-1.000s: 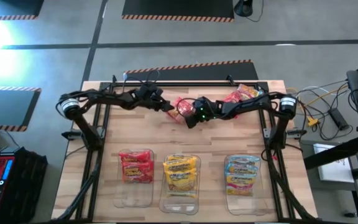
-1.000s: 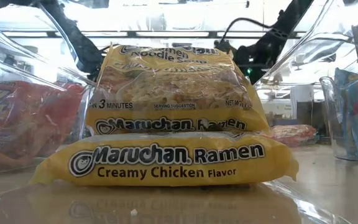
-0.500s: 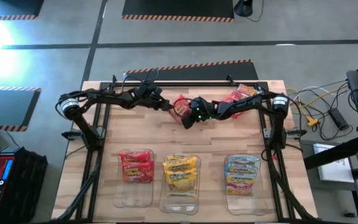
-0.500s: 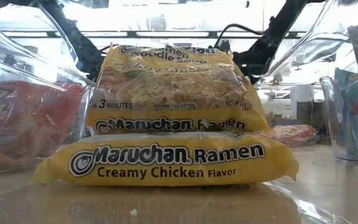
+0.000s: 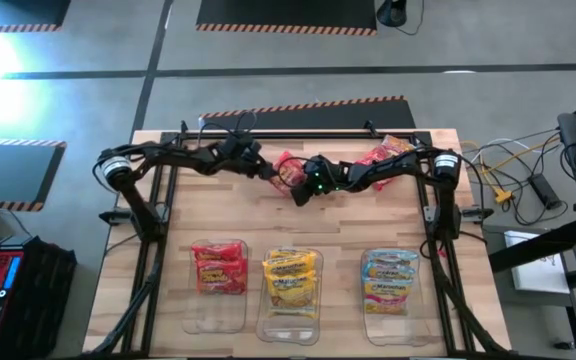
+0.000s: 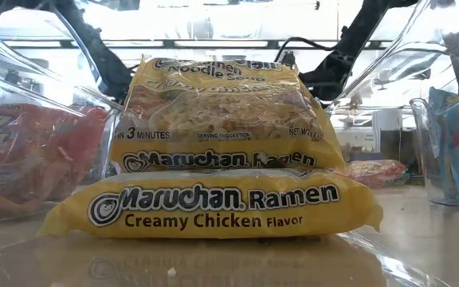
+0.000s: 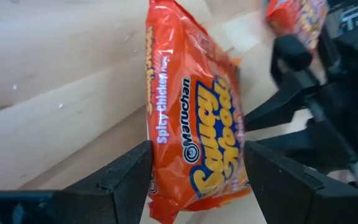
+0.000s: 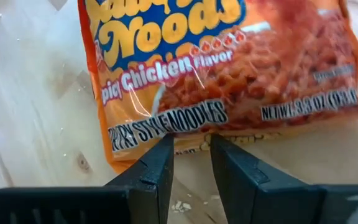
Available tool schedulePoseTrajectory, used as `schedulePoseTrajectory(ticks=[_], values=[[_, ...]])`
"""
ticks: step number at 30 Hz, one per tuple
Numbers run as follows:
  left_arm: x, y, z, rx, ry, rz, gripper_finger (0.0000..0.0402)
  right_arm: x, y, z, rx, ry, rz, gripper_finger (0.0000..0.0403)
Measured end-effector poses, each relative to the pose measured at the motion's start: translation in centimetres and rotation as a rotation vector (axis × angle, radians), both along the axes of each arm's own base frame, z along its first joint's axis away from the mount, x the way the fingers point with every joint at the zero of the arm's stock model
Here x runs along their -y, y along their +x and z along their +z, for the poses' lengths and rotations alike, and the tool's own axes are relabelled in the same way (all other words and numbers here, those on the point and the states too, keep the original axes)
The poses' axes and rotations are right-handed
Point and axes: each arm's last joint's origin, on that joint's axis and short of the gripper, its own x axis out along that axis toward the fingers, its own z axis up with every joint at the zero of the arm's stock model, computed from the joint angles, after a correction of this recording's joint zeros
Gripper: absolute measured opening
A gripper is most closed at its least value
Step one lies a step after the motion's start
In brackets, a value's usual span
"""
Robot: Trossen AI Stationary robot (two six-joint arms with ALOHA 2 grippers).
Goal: Sort Maruchan noodles
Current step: Put the orange noodle pack into the left transparent bin
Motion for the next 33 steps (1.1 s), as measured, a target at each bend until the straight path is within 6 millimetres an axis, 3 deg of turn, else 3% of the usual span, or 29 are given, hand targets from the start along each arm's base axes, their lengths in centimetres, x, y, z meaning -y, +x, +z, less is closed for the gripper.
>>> schedulePoseTrajectory(ticks=[4,23,33], values=[[0.0,0.1,-1.1,-0.032,-0.029,0.003,0.0233,0.0,0.0,0.0,-0.002,-0.001,0.001,0.0098],[-0.5,0.1,-2.1,-0.033,-0.077,0.025,0.0233,0.9,-0.6,-0.2,-0.047,-0.039,-0.043,0.0098],[-0.6,-0.2,-1.8,-0.039,-0.08,0.033,0.0233,0.7,-0.5,3.3,0.094,-0.049,-0.037,0.0098]])
